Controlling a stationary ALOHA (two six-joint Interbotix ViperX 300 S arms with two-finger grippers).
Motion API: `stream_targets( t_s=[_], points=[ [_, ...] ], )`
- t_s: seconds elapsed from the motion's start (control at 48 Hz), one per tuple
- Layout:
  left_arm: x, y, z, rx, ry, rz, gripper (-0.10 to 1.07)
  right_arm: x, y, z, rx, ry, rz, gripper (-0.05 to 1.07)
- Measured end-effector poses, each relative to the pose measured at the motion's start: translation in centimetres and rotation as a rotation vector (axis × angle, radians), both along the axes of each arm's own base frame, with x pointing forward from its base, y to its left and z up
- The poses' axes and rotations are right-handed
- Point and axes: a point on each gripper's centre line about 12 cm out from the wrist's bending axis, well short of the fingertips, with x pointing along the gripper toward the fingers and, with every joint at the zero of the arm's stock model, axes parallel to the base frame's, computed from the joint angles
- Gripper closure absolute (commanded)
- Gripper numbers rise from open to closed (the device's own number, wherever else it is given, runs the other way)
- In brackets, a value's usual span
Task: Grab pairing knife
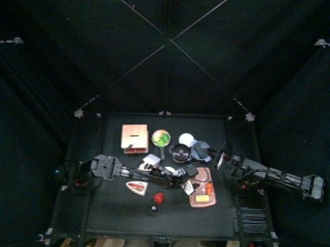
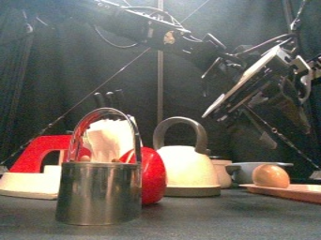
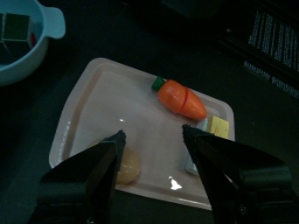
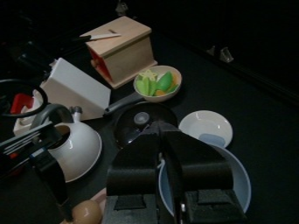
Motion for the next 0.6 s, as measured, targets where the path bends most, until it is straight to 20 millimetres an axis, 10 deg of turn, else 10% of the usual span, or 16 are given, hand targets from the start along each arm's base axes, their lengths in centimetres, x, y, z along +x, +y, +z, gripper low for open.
stream_targets(
  t_s=[0.604],
  points=[
    [-6.1,1.0,7.8,0.262,0.135,0.143,0.08,0.1,0.0,-0.1,0.004,0.007,0.002,1.01]
  ],
)
